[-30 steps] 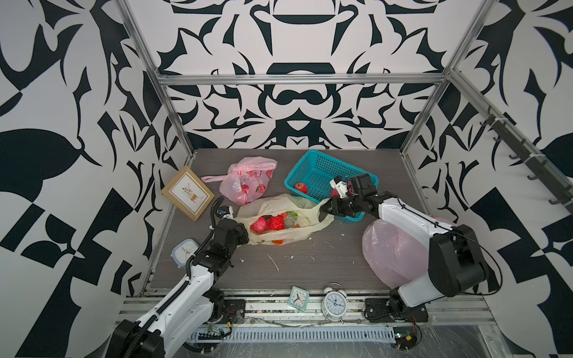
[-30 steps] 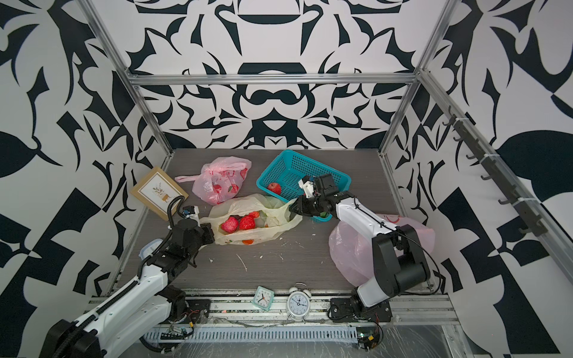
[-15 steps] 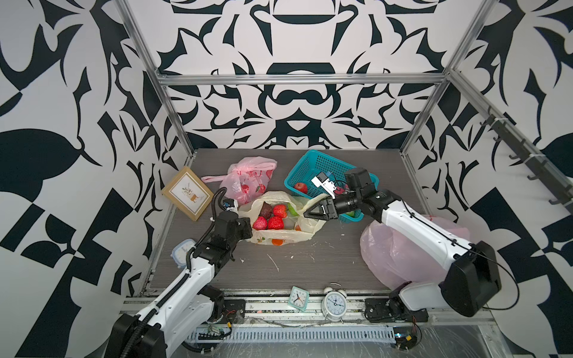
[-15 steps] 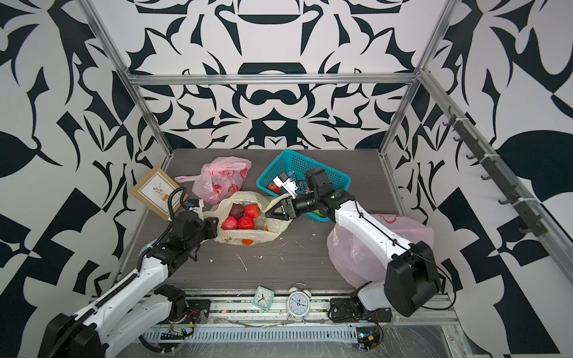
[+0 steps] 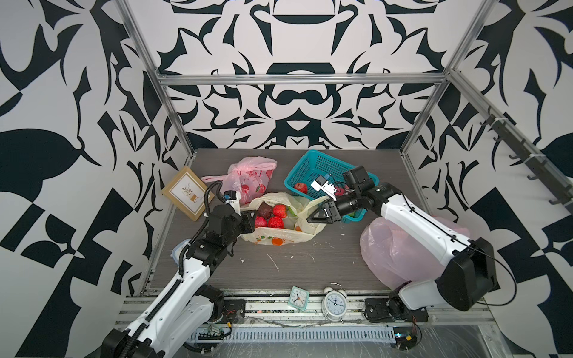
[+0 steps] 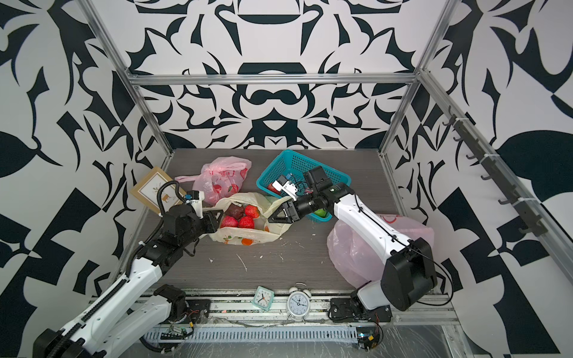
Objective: Untie the knot of a plastic bag & take out the apple
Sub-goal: Untie the plastic bag at the center of the board.
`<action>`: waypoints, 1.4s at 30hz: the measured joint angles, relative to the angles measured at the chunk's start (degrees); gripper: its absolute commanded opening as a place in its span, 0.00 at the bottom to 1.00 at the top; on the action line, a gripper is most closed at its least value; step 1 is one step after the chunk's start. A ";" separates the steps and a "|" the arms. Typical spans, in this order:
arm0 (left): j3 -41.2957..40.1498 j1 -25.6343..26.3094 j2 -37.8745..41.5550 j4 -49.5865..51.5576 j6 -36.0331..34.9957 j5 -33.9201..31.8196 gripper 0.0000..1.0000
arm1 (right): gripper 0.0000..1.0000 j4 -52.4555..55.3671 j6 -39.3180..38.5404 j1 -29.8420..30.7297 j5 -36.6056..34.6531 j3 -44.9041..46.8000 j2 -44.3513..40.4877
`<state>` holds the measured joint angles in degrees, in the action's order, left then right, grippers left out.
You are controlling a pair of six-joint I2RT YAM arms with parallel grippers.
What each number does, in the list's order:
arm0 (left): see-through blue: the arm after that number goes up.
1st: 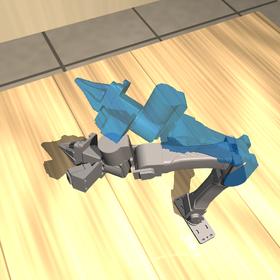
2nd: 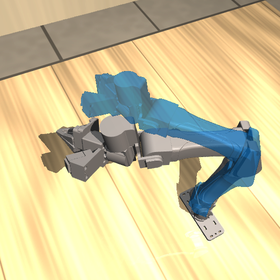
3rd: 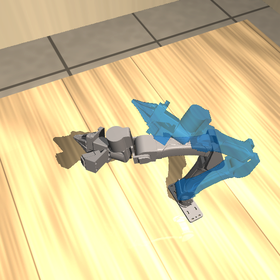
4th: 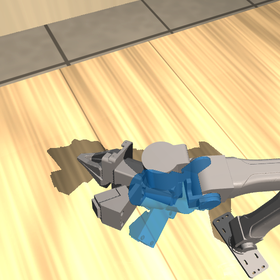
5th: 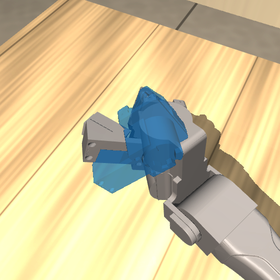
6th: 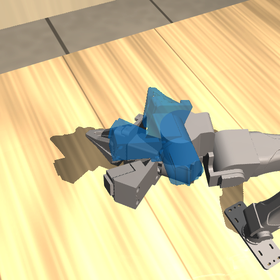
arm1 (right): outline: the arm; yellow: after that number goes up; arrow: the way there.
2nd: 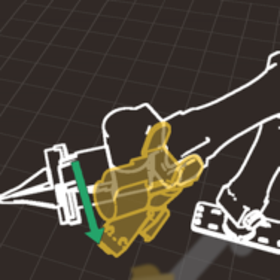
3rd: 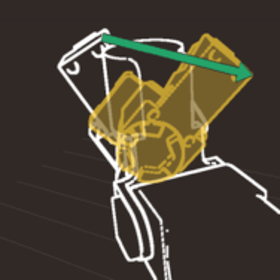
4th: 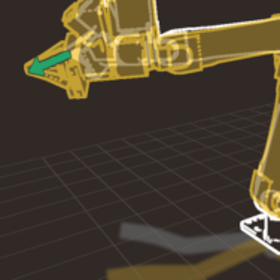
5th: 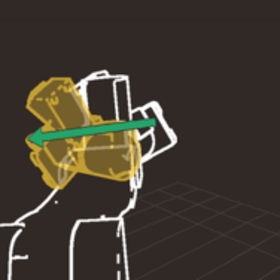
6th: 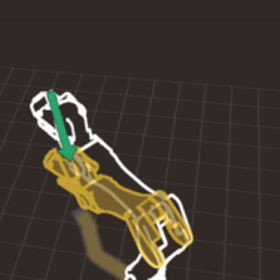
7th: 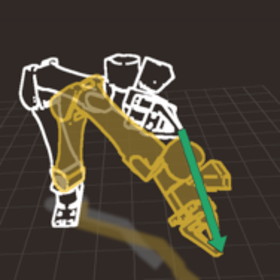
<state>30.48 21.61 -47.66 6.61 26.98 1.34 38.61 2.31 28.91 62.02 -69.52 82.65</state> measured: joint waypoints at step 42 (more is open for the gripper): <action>-2.12 0.59 -8.74 -0.96 0.07 2.49 0.25 | 0.15 -11.98 5.18 36.92 -51.43 -15.15 13.66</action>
<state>28.36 22.20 -56.40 5.65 27.05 3.84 26.63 7.49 65.82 10.59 -84.66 96.31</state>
